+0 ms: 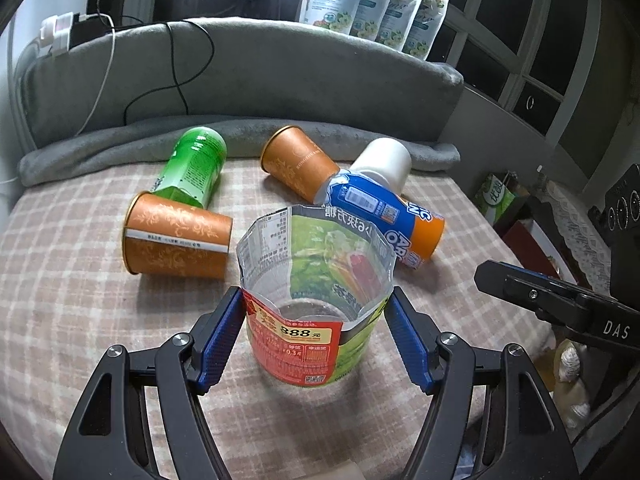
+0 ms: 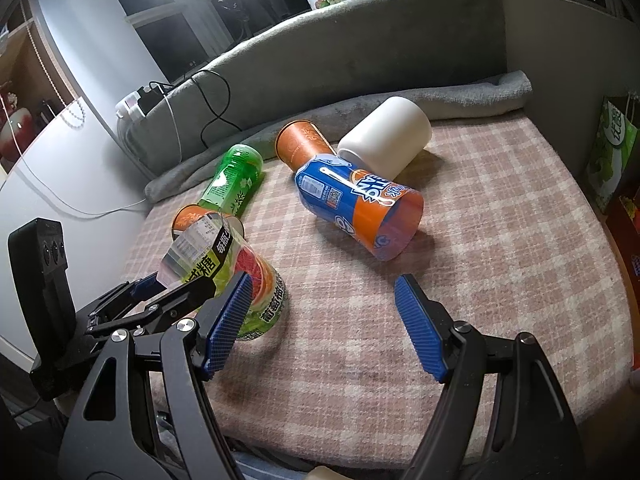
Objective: Flip cup upright
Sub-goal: 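Lower the upright printed cup onto the tablecloth with the left gripper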
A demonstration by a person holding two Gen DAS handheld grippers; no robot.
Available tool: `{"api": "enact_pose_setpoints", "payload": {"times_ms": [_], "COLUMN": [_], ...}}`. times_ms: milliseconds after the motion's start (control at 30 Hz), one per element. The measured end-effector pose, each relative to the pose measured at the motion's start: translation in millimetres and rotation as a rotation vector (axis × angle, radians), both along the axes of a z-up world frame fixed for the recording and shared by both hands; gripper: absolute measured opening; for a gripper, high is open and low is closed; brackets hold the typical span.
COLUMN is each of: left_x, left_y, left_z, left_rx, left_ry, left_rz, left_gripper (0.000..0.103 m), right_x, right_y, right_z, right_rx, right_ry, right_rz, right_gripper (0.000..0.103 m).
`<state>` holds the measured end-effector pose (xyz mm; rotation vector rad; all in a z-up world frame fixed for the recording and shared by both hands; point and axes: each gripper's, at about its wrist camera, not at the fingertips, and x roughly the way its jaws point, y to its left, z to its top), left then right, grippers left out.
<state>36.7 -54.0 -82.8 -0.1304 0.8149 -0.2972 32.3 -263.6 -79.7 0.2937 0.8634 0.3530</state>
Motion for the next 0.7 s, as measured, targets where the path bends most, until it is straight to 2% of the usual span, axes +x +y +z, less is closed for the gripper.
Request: {"api": "enact_pose_setpoints", "payload": {"times_ms": [433,600,700], "left_x": [-11.3,-23.9,-30.3], "left_y": [12.5,18.7,21.1], "left_z": [2.5,12.2,18.7], "left_rx": [-0.048,-0.039,-0.032], "left_ry": [0.042,0.000,-0.028], "left_rz": [-0.021,-0.023,-0.029], "left_gripper": [0.072,0.072,0.075], "right_x": [-3.2,-2.4,-3.1], "right_y": [6.6,10.2,12.1], "right_z": [7.5,10.7,12.2], "right_rx": [-0.031,-0.041,-0.042], "right_ry": [-0.034,-0.052,-0.062], "right_rz": [0.003,0.005,0.008], "right_gripper": [0.076,0.077,0.082]}}
